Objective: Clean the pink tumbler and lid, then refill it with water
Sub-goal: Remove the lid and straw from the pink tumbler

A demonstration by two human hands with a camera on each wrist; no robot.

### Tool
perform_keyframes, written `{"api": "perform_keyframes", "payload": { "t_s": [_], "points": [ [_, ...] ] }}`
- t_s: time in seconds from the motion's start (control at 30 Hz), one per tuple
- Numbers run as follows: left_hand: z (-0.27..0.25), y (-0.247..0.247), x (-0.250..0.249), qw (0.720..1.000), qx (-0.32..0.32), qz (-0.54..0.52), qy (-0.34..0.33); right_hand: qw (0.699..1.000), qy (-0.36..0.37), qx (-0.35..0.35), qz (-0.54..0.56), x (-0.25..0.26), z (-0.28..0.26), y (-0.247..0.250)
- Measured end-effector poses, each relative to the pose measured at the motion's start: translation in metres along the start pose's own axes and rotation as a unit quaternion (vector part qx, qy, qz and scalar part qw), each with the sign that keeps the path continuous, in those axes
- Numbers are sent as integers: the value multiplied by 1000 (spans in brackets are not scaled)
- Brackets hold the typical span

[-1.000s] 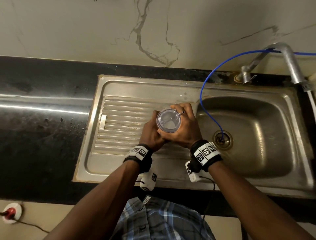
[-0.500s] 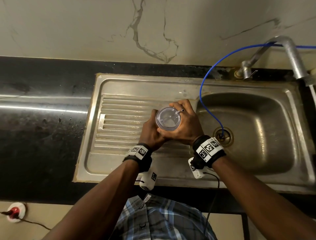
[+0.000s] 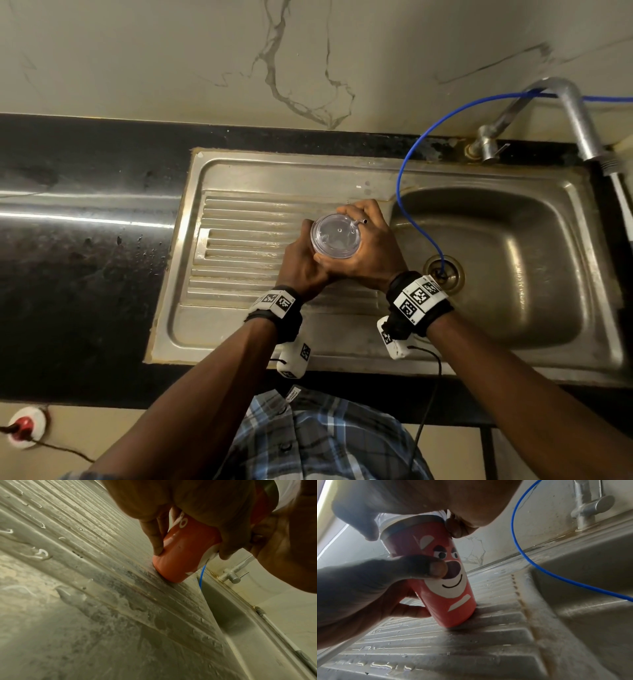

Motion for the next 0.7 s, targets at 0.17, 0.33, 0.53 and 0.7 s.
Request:
{"api": "perform_keyframes", "payload": {
  "t_s": [0.17,0.33,0.53,0.7],
  "points": [
    [-5,0,-1,1000,6,12,26,1000,-11,16,10,4,-3,3],
    [-6,-1,-3,999,21,18,39,1000,-16,23,-2,9,-6,8],
    [-7,-3,-6,999,37,30,22,999,-26,21,-19,19,-6,17],
    [-11,1,-11,998,58,34,-3,999,-44,27,-9,29,1,30]
  ]
}}
Point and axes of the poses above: each hand's wrist, its own z-axis towards the middle knuckle, its own y-axis out of the back of the hand, x = y × z, the point moved 5 cm from there along z, towards the middle knuckle, and after that the axes turned 1 degree about -x, right-handed, at the moved point
